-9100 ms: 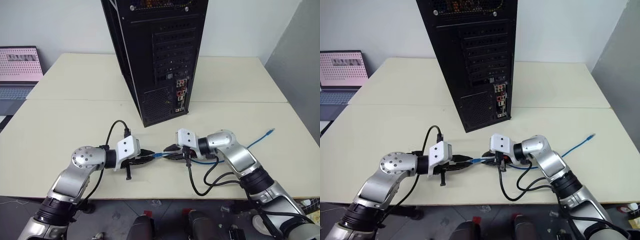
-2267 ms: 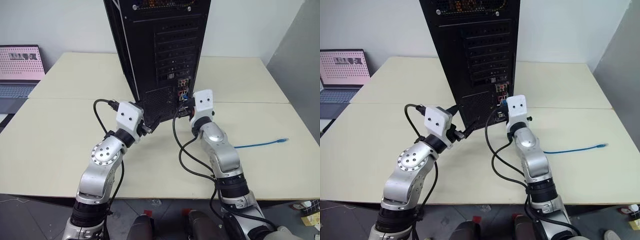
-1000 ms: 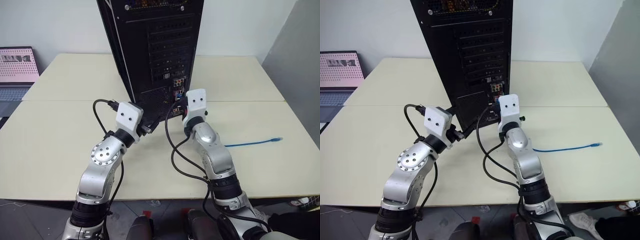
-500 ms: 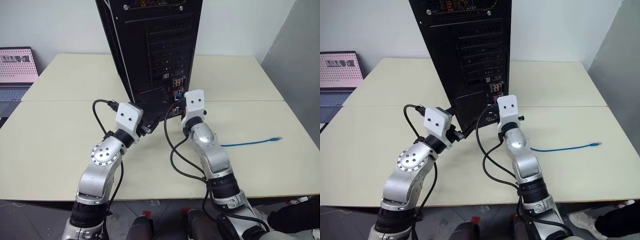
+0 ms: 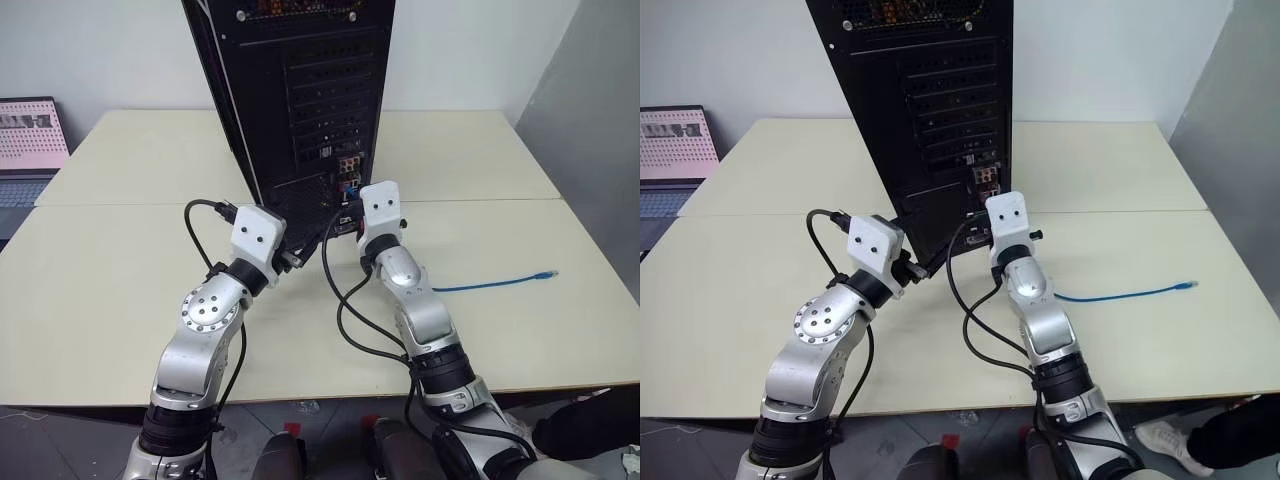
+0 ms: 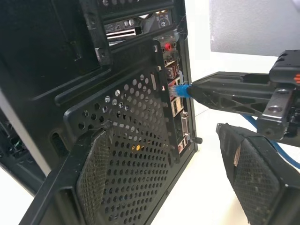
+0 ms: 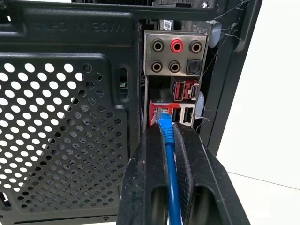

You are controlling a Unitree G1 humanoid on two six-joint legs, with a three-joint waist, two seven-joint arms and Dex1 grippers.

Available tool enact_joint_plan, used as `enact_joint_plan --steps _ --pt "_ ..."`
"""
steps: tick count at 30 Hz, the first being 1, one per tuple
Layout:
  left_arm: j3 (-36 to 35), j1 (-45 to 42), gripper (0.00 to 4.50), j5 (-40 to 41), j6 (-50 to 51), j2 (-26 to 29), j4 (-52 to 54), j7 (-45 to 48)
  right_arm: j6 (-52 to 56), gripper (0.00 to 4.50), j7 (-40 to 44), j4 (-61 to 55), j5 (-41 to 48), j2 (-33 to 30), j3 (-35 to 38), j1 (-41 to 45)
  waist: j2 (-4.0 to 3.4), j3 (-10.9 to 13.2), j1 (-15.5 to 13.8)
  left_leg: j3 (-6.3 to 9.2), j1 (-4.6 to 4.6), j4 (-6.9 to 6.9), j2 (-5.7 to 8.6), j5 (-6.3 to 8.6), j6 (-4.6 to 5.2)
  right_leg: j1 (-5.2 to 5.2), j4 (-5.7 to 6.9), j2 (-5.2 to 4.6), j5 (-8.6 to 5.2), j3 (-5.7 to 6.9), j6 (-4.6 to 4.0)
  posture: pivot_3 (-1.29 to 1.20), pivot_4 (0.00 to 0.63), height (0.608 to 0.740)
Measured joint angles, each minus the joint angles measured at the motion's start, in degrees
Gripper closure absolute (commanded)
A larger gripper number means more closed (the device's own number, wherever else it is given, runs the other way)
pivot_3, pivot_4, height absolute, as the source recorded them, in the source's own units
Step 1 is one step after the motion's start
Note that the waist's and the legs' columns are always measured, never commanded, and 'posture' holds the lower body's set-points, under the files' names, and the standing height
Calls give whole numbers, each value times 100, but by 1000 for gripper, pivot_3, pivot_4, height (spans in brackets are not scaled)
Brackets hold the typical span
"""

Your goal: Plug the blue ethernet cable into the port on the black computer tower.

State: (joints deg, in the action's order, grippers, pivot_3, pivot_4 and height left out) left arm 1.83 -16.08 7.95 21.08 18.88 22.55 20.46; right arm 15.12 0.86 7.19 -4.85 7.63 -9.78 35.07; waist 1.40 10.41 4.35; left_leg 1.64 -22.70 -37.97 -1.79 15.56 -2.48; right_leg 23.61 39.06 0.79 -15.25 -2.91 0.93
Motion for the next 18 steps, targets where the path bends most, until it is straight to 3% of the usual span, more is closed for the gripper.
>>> enact_joint_plan --steps 11,18 --pt "0 1 784 0 0 0 1 0 -182 4500 118 262 -20 -6 -8 125 0 0 60 0 5 4 -5 0 0 2 2 4 1 -8 -2 0 150 740" --pt "-1 1 784 0 0 0 1 -2 -268 4500 161 420 -56 -7 -8 205 0 0 69 -13 23 9 -5 1 0 2 4 11 1 -75 -1 0 150 740"
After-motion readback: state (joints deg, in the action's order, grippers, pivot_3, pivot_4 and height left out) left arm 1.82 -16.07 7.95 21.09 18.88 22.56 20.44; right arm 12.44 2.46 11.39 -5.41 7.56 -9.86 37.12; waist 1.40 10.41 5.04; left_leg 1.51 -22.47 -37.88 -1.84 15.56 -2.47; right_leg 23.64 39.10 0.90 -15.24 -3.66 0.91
